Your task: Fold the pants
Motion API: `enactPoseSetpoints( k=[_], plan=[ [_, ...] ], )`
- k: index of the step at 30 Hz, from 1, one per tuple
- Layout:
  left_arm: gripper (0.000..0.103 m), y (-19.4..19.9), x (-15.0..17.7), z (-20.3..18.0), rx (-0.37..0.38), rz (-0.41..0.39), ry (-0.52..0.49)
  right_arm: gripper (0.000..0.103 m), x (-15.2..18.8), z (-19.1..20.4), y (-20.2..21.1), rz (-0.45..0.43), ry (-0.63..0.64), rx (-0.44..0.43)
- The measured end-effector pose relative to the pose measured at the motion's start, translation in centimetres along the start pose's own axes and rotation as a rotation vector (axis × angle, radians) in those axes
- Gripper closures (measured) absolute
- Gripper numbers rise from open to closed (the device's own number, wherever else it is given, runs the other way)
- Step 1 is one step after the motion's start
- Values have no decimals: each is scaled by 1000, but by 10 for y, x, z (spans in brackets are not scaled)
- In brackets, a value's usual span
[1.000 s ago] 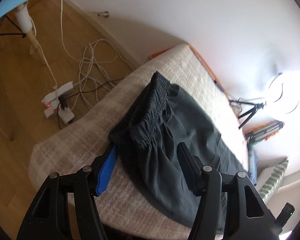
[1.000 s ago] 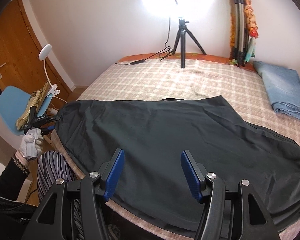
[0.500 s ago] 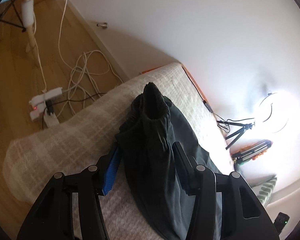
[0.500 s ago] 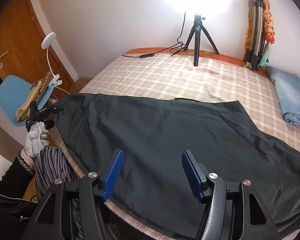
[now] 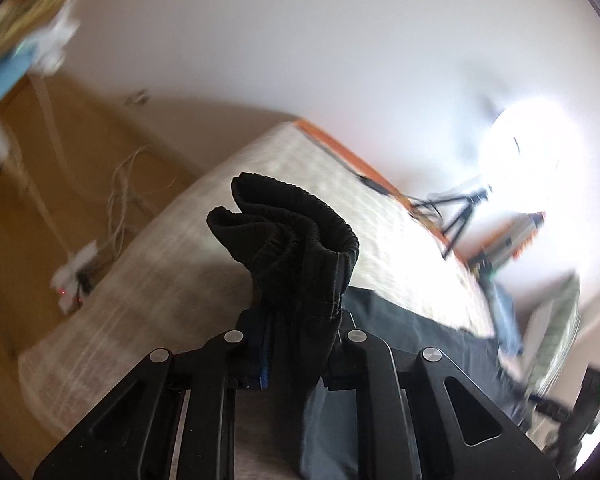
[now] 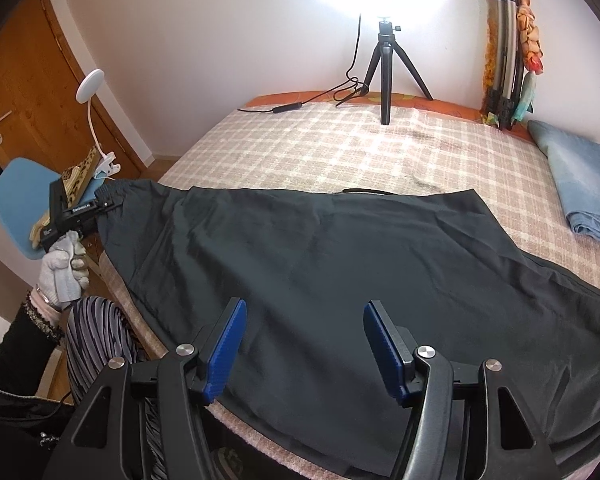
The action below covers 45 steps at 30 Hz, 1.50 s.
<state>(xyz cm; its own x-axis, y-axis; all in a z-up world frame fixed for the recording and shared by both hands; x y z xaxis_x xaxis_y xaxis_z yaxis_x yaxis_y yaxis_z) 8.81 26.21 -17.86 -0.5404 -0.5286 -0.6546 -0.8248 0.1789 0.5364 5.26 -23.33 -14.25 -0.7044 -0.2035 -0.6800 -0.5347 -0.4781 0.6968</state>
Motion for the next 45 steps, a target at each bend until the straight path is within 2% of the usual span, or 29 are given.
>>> enactPoseSetpoints(
  k=[5,9,14,18,24,28,29,32,35,38,41,45],
  plan=[
    [88,-2,3,-56,53,29,-133,39,-1,1,-8,2,-10,-30],
    [88,-11,22,-105,108,67,-222,39,-6,6,-23,14,-43,-100],
    [89,-34,75,-164,179,183,-320,38,-16,19,-52,33,-121,-240],
    [89,-52,120,-194,205,264,-374,35,-17,22,-87,73,-245,-353],
    [89,-62,159,-212,213,336,-428,35,-5,11,-138,146,-456,-448],
    [81,-53,168,-215,262,415,-452,34,4,5,-157,178,-568,-493],
    [80,-48,167,-216,278,414,-457,34,6,6,-159,183,-575,-500],
    [62,-35,164,-215,307,402,-470,33,5,13,-160,190,-563,-511],
    [57,-22,159,-213,343,401,-449,32,3,17,-161,198,-558,-512],
    [46,-14,159,-213,350,396,-488,32,1,18,-161,198,-558,-501],
    [45,-21,157,-208,317,391,-489,32,1,16,-161,198,-571,-496],
    [45,-35,166,-207,333,432,-450,32,5,16,-160,213,-546,-479]
  ],
)
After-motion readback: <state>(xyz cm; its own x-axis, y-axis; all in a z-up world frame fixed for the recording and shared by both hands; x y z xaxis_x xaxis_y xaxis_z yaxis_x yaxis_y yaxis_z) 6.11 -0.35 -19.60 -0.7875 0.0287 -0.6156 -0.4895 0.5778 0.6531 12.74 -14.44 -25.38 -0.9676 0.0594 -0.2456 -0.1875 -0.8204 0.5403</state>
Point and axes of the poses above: each gripper's, at about its wrist camera, not at the fingertips, and y roughly against the way its jaws point, z to its left, x to its underside, the point moved 4 cm from there along -y, roughly the way its jaws point, and after that the axes turned 7 degrees about -z, right-handed, at the moved point
